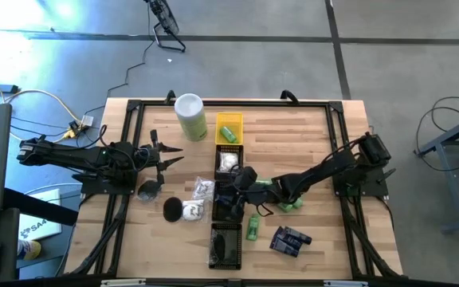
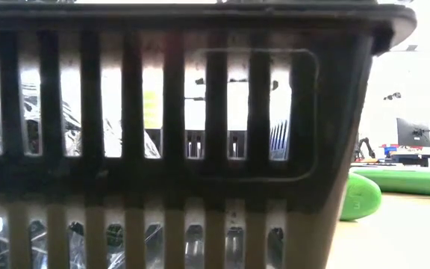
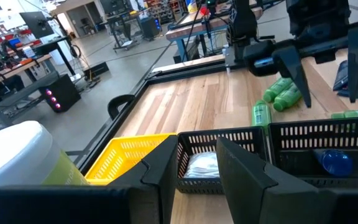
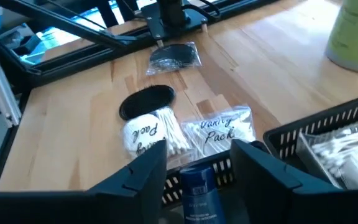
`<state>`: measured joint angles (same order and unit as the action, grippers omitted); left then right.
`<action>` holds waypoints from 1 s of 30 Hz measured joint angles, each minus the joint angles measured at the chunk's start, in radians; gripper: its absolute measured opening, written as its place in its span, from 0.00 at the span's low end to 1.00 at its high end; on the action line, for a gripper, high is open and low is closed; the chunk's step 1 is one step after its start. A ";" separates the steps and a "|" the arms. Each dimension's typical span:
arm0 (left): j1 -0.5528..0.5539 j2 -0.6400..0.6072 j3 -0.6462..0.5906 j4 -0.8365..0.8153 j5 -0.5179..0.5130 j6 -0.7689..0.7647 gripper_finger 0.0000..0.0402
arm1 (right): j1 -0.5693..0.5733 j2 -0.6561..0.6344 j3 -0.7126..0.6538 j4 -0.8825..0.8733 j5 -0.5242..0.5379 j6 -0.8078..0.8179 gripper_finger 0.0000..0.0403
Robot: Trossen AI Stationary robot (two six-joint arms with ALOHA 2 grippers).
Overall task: Pick & Place Travel size toiletries
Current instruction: Put the dark blue bottle into the center black basket
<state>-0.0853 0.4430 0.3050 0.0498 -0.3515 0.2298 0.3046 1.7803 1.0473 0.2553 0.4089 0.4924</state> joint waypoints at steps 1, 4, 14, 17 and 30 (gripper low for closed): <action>0.000 0.000 0.000 0.000 0.000 0.000 0.27 | 0.000 -0.001 0.000 -0.001 -0.011 0.000 0.39; 0.000 0.000 0.000 0.000 0.000 0.000 0.27 | -0.005 -0.001 0.000 -0.019 -0.063 0.002 0.30; 0.000 0.000 0.000 0.003 0.000 0.000 0.27 | -0.033 0.024 0.001 0.034 -0.226 0.034 0.01; 0.000 0.000 0.000 0.003 0.000 0.000 0.27 | -0.033 0.044 0.003 0.042 -0.232 0.062 0.01; 0.000 0.000 0.000 0.004 0.001 -0.002 0.27 | -0.034 0.188 0.145 -0.038 -0.313 0.104 0.01</action>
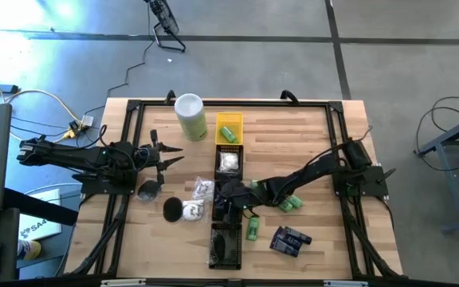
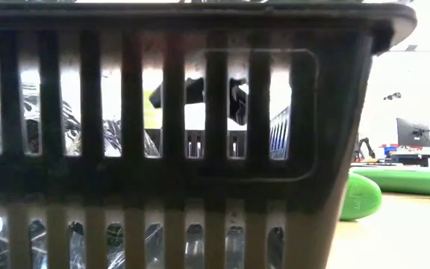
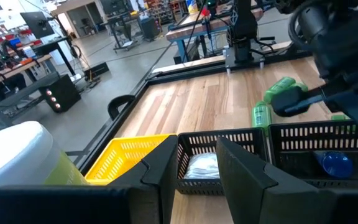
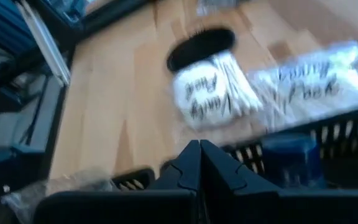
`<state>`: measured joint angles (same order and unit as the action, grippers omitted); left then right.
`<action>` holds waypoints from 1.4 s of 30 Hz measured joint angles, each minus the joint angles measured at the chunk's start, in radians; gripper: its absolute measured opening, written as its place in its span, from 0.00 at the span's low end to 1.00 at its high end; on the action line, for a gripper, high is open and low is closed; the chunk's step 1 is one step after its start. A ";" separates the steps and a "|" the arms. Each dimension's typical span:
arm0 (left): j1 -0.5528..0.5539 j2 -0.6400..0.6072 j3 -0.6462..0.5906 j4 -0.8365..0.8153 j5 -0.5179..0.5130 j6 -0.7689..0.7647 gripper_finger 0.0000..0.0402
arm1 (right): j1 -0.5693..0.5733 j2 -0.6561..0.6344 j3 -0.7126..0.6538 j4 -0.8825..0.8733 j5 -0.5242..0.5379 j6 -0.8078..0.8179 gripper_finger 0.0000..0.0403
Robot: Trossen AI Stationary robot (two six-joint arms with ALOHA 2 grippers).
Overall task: Pick & Place Travel size toiletries
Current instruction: Put the dark blue bottle into the center black basket, then put the green bottle into the yellow basket
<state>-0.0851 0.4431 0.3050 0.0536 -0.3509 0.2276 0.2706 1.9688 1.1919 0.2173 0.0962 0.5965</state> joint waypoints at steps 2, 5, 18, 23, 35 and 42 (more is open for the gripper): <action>0.000 0.000 0.000 -0.002 0.000 0.000 0.27 | -0.006 0.006 0.014 -0.024 -0.015 0.009 0.01; 0.000 0.000 0.000 -0.004 0.000 0.000 0.27 | -0.012 0.006 0.014 -0.050 -0.010 0.033 0.01; 0.000 0.000 0.000 -0.004 0.000 0.000 0.27 | -0.042 0.006 0.014 -0.150 0.085 0.091 0.01; 0.000 0.000 0.000 -0.004 0.000 0.000 0.27 | -0.042 0.006 0.014 -0.151 0.172 0.089 0.01; 0.000 0.000 0.000 -0.004 0.000 0.000 0.27 | -0.041 -0.087 0.013 -0.236 0.149 0.038 0.01; 0.000 0.000 0.000 -0.005 -0.001 0.001 0.27 | -0.028 -0.228 0.015 -0.469 0.101 0.102 0.01</action>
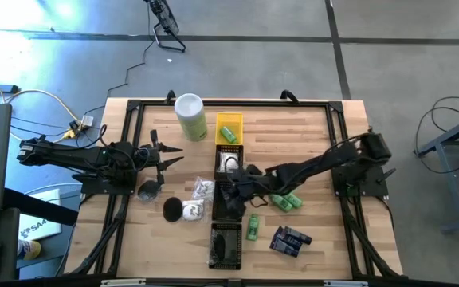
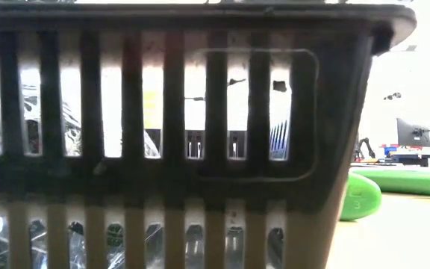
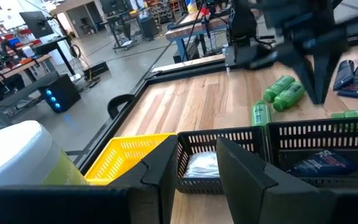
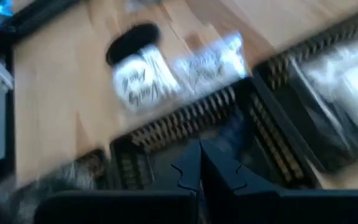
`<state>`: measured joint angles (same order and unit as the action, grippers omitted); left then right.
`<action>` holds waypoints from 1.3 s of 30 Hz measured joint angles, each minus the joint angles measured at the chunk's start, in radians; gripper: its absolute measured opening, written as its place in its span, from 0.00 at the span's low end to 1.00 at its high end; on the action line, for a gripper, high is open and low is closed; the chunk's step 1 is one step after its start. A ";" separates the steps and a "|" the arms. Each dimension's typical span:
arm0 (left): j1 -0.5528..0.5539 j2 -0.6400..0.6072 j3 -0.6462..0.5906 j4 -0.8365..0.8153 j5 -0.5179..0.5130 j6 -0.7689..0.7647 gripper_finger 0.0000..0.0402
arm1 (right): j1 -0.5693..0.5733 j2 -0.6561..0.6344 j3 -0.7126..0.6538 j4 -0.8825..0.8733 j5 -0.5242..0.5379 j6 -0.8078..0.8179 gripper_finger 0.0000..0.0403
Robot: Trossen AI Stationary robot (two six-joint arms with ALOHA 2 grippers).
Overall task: Pick & Place Travel size toiletries
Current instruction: Put the green bottle into the yellow basket
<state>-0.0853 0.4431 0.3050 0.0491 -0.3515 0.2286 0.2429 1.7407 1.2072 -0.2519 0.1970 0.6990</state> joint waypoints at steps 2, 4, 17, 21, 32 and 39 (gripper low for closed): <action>0.000 0.000 0.000 0.000 0.000 0.000 0.27 | 0.012 -0.042 -0.003 -0.080 0.002 0.026 0.01; 0.000 0.000 0.000 -0.001 0.000 0.001 0.27 | 0.028 -0.085 0.000 -0.137 0.000 0.046 0.01; 0.000 0.000 0.000 -0.008 0.000 0.002 0.27 | 0.131 -0.254 -0.002 -0.544 0.117 0.248 0.01; 0.000 0.000 0.000 -0.008 0.000 0.002 0.27 | 0.152 -0.258 -0.002 -0.676 0.117 0.355 0.01; 0.000 0.000 0.000 -0.007 0.000 0.002 0.27 | 0.176 -0.257 -0.002 -0.736 0.126 0.421 0.01; 0.000 0.000 0.000 -0.008 0.000 0.002 0.27 | 0.176 -0.257 -0.002 -0.713 0.126 0.405 0.01</action>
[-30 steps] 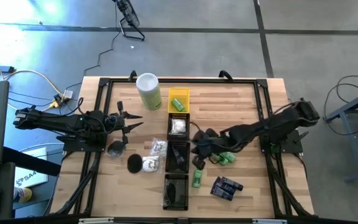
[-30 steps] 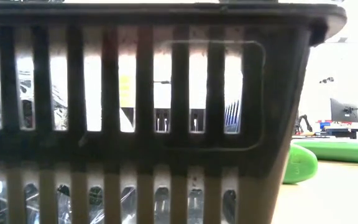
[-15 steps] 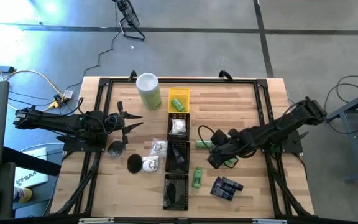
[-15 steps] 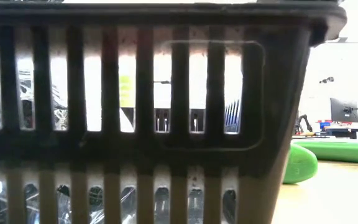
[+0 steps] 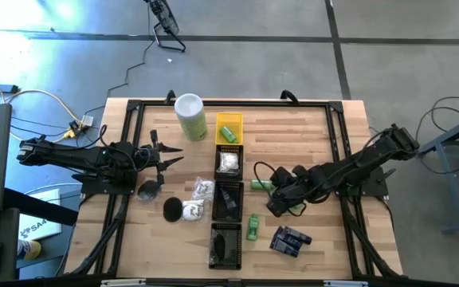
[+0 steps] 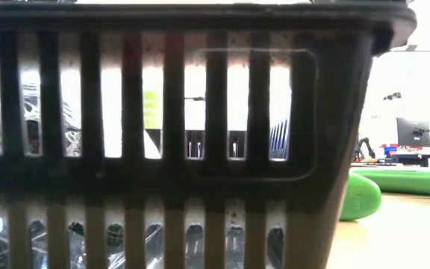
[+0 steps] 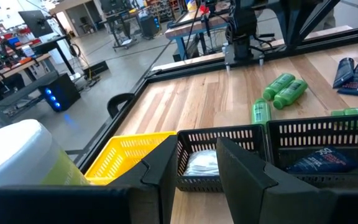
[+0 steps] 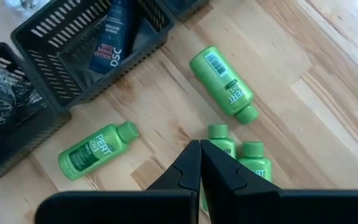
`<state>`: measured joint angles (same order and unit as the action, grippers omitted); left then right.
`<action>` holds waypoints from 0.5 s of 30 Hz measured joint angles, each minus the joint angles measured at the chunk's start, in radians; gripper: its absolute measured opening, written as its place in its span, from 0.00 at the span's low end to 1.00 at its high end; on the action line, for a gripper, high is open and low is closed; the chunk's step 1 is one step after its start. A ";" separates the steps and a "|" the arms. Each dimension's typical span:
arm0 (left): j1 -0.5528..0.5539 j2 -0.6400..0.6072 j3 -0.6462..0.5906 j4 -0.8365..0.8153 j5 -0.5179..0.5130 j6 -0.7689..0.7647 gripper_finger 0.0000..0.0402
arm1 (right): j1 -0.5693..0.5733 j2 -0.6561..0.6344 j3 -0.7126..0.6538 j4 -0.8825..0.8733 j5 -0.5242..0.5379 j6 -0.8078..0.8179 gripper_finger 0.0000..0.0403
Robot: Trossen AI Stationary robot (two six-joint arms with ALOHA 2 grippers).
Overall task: Pick & Place Travel size toiletries
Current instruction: Put the green bottle into the yellow basket
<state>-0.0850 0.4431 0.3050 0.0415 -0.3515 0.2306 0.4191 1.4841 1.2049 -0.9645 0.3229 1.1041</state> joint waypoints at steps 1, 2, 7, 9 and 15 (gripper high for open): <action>0.000 0.000 0.000 0.000 0.000 0.000 0.27 | 0.000 0.000 0.000 0.005 0.000 -0.012 0.01; 0.000 0.000 0.000 0.000 0.000 0.000 0.27 | 0.000 0.000 0.000 0.010 0.000 -0.027 0.01; 0.000 0.000 0.000 0.000 0.000 0.005 0.27 | -0.009 0.000 0.000 0.043 0.000 -0.131 0.01; 0.000 0.000 0.000 0.000 0.000 0.005 0.27 | -0.018 0.000 0.000 0.058 0.000 -0.180 0.01; 0.000 0.000 0.000 0.000 0.000 0.008 0.27 | -0.050 0.000 0.000 0.096 0.001 -0.266 0.01</action>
<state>-0.0849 0.4431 0.3050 0.0418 -0.3515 0.2386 0.3695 1.4845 1.2049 -0.8685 0.3238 0.8382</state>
